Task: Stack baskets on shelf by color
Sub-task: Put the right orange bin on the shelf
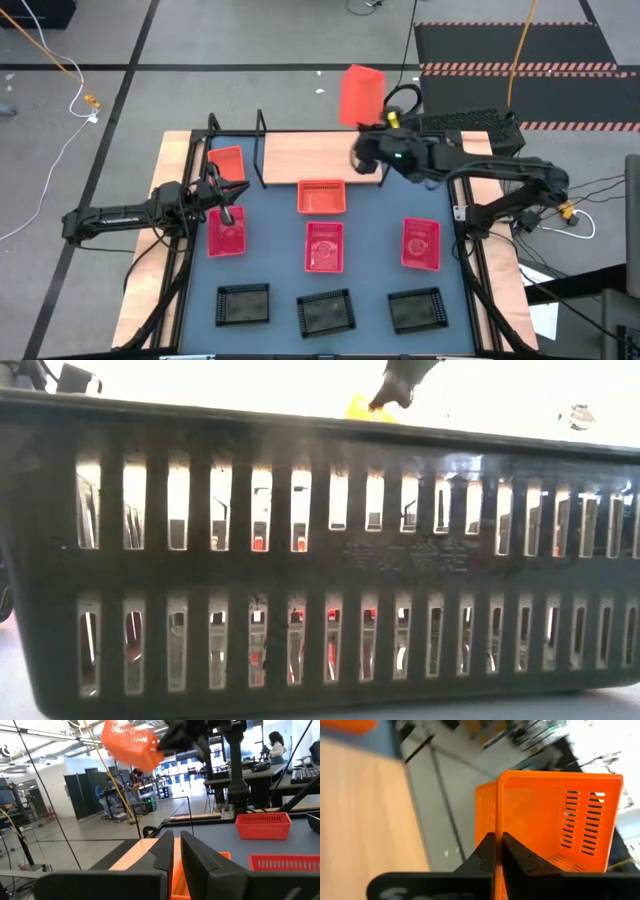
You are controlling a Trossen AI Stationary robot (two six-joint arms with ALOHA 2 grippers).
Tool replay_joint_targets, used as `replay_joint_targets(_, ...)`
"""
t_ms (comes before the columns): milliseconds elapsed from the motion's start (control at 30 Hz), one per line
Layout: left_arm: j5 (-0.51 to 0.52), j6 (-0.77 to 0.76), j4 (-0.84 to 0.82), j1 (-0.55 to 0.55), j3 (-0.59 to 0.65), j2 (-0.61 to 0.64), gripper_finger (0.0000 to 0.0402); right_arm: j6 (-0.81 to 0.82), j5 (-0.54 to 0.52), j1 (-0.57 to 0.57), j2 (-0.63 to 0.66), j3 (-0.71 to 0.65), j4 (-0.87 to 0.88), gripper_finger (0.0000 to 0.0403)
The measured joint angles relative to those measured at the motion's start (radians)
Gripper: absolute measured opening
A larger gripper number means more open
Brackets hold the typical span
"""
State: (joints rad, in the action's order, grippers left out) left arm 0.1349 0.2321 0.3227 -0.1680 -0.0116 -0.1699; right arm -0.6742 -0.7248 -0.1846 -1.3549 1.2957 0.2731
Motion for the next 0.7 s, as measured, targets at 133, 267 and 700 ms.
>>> replay_joint_targets(133, 0.0, 0.004, 0.002, 0.0, 0.0, 0.0, 0.0037, 0.074, 0.139, -0.06, -0.098, -0.002, 0.138, 0.0002)
replay_joint_targets(267, 0.0, 0.003, 0.002, 0.0, 0.0, 0.0, 0.0037, 0.144, 0.178, -0.078, -0.186, -0.003, 0.253, 0.0002)
replay_joint_targets(700, 0.025, 0.022, 0.012, -0.001, 0.0, 0.0, 0.0037, 0.288, 0.333, -0.09, -0.297, -0.003, 0.328, 0.0002)
